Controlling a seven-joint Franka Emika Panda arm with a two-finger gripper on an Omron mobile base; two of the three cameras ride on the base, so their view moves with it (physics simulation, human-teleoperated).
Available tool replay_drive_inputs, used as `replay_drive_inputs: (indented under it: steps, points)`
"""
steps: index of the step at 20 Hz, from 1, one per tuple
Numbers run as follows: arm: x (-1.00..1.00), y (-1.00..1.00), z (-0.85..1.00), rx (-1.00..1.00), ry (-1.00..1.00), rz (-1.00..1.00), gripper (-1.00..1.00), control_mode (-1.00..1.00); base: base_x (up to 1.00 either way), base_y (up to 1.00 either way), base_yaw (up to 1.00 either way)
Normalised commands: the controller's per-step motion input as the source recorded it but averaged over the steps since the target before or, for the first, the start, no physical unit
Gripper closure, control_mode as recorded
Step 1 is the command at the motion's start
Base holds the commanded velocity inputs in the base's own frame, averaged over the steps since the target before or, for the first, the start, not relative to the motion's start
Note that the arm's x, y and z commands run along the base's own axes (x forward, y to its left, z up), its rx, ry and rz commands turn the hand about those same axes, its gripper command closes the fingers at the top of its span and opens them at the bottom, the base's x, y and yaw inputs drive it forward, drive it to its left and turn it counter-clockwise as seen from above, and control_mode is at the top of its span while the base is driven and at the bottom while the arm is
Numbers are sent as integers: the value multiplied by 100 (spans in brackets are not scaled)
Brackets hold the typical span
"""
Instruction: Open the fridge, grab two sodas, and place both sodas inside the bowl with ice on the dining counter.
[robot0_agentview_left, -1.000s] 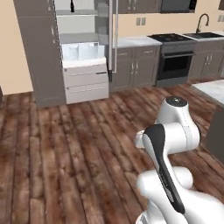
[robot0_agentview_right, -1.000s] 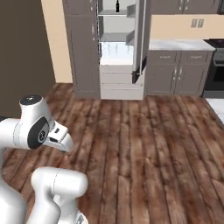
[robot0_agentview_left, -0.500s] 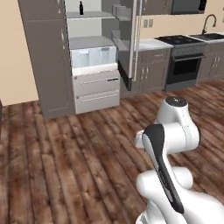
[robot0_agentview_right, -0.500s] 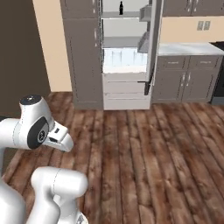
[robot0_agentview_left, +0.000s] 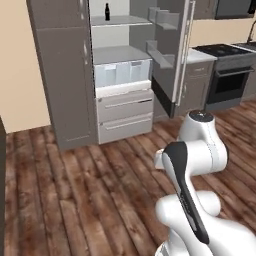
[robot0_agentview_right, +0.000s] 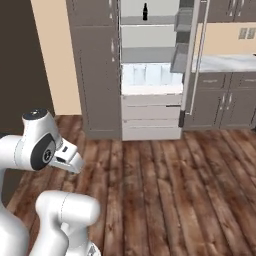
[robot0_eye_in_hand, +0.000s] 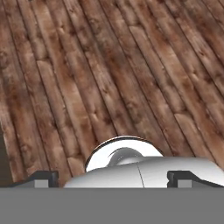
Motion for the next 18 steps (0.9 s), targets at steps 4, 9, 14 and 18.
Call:
replay_drive_inputs:
  steps: [4,9,14,18]
  points:
    - [0,0,0,0,0,0,-100,100,100,7,0]
    - [0,0,0,0,0,0,-100,100,100,7,0]
    - [0,0,0,0,0,0,-100,100,95,0,-3]
    - [0,0,0,0,0,0,-100,100,88,0,-8]
